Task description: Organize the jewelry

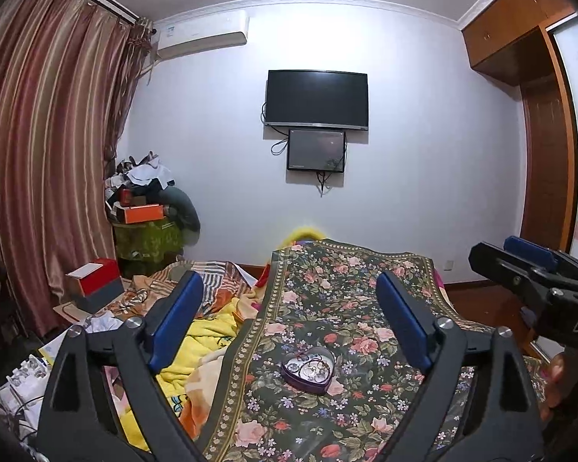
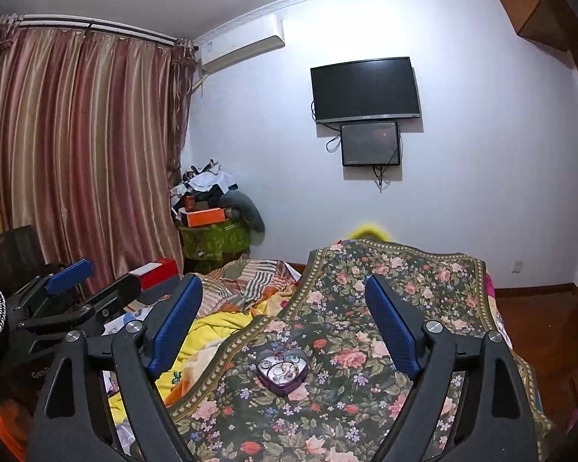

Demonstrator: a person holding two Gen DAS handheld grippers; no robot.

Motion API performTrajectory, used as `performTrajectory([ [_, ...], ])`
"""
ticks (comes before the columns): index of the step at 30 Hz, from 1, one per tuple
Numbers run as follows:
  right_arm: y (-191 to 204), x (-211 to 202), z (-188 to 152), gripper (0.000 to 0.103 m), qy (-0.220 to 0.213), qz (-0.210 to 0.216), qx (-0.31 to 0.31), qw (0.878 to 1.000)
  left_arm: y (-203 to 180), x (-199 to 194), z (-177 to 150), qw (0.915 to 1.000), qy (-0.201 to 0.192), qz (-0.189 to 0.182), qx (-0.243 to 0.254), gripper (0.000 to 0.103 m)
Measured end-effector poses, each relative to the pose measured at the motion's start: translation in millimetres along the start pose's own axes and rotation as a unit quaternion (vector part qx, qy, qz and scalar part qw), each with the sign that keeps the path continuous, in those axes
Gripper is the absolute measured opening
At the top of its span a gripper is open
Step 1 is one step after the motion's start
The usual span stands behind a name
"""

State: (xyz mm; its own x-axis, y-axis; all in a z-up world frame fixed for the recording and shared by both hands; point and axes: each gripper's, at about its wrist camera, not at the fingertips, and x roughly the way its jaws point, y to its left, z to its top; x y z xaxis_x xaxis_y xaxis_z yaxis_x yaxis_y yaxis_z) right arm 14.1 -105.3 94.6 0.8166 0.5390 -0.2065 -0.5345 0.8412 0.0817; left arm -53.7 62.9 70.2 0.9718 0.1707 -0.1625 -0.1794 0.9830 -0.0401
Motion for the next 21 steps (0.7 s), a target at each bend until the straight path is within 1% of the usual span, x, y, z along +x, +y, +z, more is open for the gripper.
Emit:
performTrajectory([
  [8, 1.6, -6.3, -3.1, 0.084, -0.001, 0.002, -0.003, 1.000, -3.6, -5.8, -1.4, 1.0000, 0.001, -0.002, 0.000, 0.093],
  [15, 0.0, -6.2, -6.3, 0.084, 0.005, 0.004, -0.003, 1.000, -5.2, -2.8, -2.5, 1.0000, 0.004, -0.005, 0.001, 0.093],
  [16, -0.7, -6.0, -6.0, 0.084, 0.007, 0.006, -0.002, 1.000, -5.5, -2.4, -2.6, 1.0000, 0.004, -0.006, 0.002, 0.094],
  [18, -0.7, -5.1, -5.3, 0.084, 0.008, 0.009, 0.000, 1.000, -6.8, -2.0, -2.4, 1.0000, 0.005, -0.003, 0.003, 0.098],
  [21, -0.7, -6.7, -4.8, 0.084, 0.008, 0.011, 0.002, 1.000, -7.4, -1.6, -3.2, 1.0000, 0.005, 0.001, 0.003, 0.100],
])
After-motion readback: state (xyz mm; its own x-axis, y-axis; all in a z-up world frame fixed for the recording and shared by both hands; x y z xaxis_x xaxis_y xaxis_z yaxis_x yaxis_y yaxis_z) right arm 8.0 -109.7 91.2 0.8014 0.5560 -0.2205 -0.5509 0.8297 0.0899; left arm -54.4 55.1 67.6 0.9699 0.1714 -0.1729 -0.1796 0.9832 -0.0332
